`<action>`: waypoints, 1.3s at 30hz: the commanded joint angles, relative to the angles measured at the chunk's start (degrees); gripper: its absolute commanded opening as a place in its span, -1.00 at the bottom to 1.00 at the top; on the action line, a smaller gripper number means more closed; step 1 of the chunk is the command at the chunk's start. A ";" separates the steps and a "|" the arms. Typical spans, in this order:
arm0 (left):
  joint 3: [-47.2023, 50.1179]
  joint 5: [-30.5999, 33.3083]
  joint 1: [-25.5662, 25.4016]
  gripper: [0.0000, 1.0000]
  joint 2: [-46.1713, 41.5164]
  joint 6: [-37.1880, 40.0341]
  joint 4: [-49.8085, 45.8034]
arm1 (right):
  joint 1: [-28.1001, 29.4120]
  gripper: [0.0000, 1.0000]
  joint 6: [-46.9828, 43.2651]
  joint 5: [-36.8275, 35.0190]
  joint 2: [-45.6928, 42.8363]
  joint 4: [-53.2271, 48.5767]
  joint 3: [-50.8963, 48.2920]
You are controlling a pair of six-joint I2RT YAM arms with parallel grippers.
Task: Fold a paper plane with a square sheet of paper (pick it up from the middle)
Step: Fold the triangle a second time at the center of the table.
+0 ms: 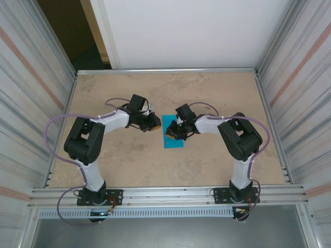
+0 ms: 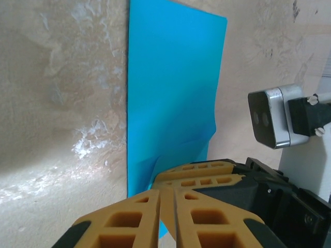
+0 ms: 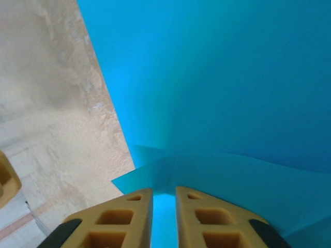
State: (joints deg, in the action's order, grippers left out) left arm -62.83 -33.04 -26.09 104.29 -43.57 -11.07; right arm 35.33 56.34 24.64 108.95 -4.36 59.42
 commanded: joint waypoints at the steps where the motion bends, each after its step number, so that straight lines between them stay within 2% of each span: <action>1: 0.78 -1.07 -1.27 -0.71 -1.65 -0.26 1.26 | 0.17 -0.69 -0.66 -2.01 2.22 -3.81 -0.84; 8: -0.60 -0.56 -3.62 -0.82 1.69 0.39 0.65 | 0.13 -0.88 -0.55 -2.36 2.84 -5.36 -0.30; 13: -3.38 2.53 -5.01 -0.95 4.19 2.56 -3.45 | 0.09 -0.97 -0.61 -2.77 3.14 -6.80 -0.10; 29: -6.52 7.86 -5.38 -1.00 9.20 4.37 -8.83 | -0.08 -0.99 -0.57 -1.93 2.46 -6.21 -0.19; 39: -6.46 9.39 -5.37 -1.00 11.05 5.43 -11.69 | -2.31 -0.96 -4.33 0.59 -4.08 -4.33 1.38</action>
State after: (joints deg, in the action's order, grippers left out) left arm -69.06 -26.28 -31.24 112.95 -39.59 -18.70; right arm 34.02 54.78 25.34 108.12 -6.76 59.90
